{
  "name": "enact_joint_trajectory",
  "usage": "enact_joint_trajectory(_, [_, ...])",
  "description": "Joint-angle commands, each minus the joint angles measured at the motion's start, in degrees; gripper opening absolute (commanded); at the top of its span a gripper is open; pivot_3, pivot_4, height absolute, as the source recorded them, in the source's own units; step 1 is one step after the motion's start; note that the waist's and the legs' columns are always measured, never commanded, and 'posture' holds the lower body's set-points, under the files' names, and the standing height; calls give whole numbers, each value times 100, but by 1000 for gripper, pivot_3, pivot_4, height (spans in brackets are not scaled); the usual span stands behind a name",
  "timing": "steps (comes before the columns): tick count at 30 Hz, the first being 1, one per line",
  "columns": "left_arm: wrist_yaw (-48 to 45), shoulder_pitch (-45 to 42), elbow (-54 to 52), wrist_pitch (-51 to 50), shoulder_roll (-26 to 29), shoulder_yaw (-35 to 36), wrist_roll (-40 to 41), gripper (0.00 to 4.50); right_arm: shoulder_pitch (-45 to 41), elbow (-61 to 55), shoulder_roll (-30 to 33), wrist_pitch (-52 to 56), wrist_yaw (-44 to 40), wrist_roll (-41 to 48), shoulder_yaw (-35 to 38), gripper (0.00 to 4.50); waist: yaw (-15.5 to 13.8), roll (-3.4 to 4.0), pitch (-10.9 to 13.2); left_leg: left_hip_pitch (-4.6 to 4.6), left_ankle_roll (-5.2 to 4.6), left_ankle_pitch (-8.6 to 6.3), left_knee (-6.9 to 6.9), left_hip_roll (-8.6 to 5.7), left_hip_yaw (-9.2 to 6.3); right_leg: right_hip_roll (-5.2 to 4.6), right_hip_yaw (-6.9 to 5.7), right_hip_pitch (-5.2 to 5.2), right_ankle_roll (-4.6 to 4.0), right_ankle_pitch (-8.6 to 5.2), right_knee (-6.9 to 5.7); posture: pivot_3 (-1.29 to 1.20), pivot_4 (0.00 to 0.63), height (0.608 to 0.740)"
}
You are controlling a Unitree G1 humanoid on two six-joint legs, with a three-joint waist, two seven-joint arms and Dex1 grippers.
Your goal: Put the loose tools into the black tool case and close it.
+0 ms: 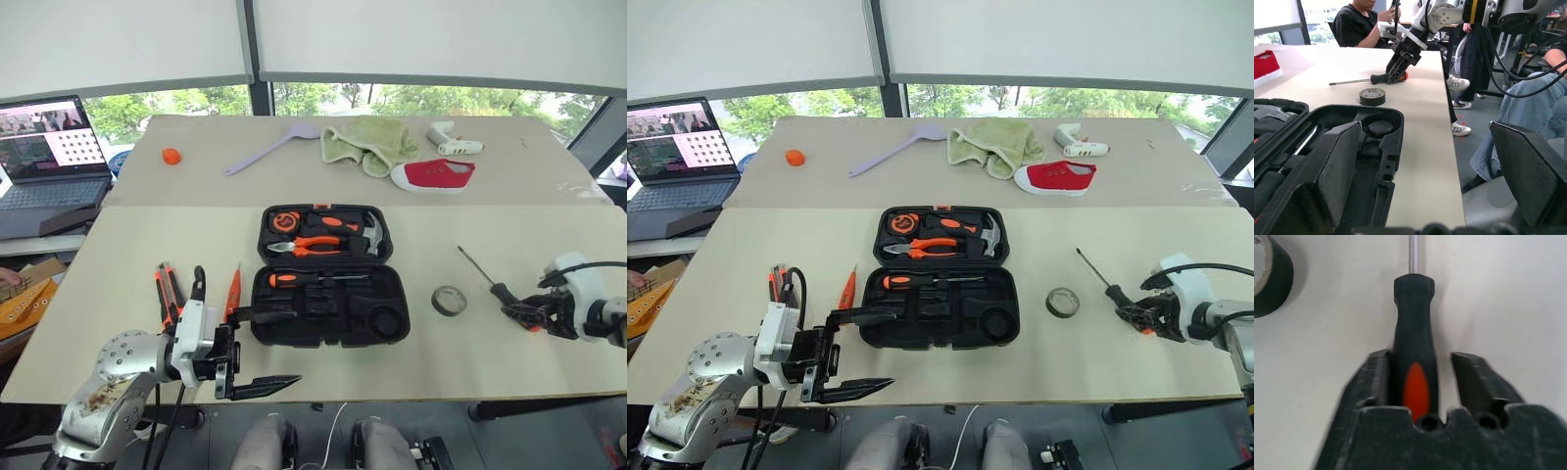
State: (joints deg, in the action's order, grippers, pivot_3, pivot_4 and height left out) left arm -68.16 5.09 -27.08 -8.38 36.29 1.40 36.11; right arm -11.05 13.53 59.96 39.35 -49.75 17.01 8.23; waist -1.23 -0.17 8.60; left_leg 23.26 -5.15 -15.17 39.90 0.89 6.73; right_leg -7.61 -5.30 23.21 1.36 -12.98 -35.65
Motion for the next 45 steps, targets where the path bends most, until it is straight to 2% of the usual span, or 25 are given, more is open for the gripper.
enact_joint_trajectory(1, [146, -97, -25, 149, -152, 192, 164, 4500, -4, 25, 74, -379, 60, -7, 511, 1021, -10, 2, 1, 2, 1, 0, 0, -1, 0, -2, 1, 2, 1, 1, 0, 0, 150, 740])
enact_joint_trajectory(3, [291, -118, -35, 44, -230, 297, 319, 4500, -32, -85, 52, -932, -103, 59, 716, 1022, 6, 6, 2, 6, 4, 3, -1, -1, 3, -2, 3, 6, 1, 1, -1, 0, 150, 740])
enact_joint_trajectory(4, [372, -111, -11, 16, -244, 390, 354, 4500, -151, -308, 93, -1666, -381, 6, 670, 1022, 13, 8, 3, 5, 9, 6, -2, 0, 3, -1, 4, 7, 2, 1, -2, 0, 150, 740])
enact_joint_trajectory(6, [450, -82, 27, 17, -236, 501, 366, 4500, -344, -586, 140, -2664, -838, -70, 527, 1022, 68, 11, 4, 1, 22, 13, -5, 2, 4, 4, 5, 8, 2, 1, -4, 0, 150, 740])
enact_joint_trajectory(7, [525, -27, 124, 68, -247, 636, 335, 4500, -672, -919, 56, -2755, -1266, 97, 239, 1022, 127, 19, 8, -1, 23, 14, -8, 3, 6, 7, 8, 9, 2, 1, -4, 0, 150, 740])
enact_joint_trajectory(9, [651, 61, 377, 243, -284, 910, 208, 4500, -1387, -1401, -216, -2428, -1800, 322, -394, 1022, 209, 21, 12, -8, 23, 14, -13, 7, 8, 15, 11, 12, 4, -2, -11, 0, 150, 740])
enact_joint_trajectory(14, [641, 609, 975, 666, -158, 1594, -97, 4500, -3025, -1734, -1037, -1301, -2303, -398, -2300, 1022, 228, 3, 23, -6, 31, 16, -19, 26, -1, 21, -4, 28, -20, -5, -24, 0, 150, 740])
enact_joint_trajectory(17, [660, 872, 1012, 748, -134, 1807, -125, 4500, -3463, -1705, -1362, -865, -2328, -751, -2916, 1022, 106, -2, 25, 52, 65, 35, -8, 15, -3, 1, -15, 96, -27, -1, -32, 0, 150, 740])
enact_joint_trajectory(21, [719, 1187, 881, 821, -186, 1912, -198, 4500, -3685, -1457, -1523, -767, -2280, -1497, -3695, 1022, 28, -2, 25, 102, 47, 25, 12, -7, -10, -37, -39, 109, -12, 8, -17, 0, 150, 740])
enact_joint_trajectory(31, [919, 1351, 603, 840, -346, 1724, -300, 4500, -3776, -1218, -1689, -879, -2424, -1935, -3922, 1022, 111, -8, 29, 94, 47, 24, 11, -9, 2, -28, -39, 102, 1, 15, -18, 0, 150, 740])
enact_joint_trajectory(41, [980, 1229, 701, 896, -372, 1721, -357, 4500, -3753, -1231, -1985, -1247, -2564, -1823, -3781, 1022, 141, -8, 29, 94, 50, 26, 12, -9, 2, -20, -39, 103, 0, 16, -24, 0, 150, 740])
enact_joint_trajectory(43, [995, 1220, 706, 894, -382, 1713, -363, 4500, -3775, -1202, -2046, -1229, -2554, -1773, -3725, 2034, 158, -8, 29, 94, 50, 26, 11, -9, 2, -18, -39, 103, 0, 15, -24, 0, 150, 740])
enact_joint_trajectory(45, [1007, 1221, 695, 889, -396, 1706, -369, 4500, -3796, -1164, -2062, -1270, -2560, -1760, -3656, 2611, 175, -8, 29, 94, 50, 26, 10, -8, 3, -15, -39, 103, -1, 15, -24, 0, 150, 740])
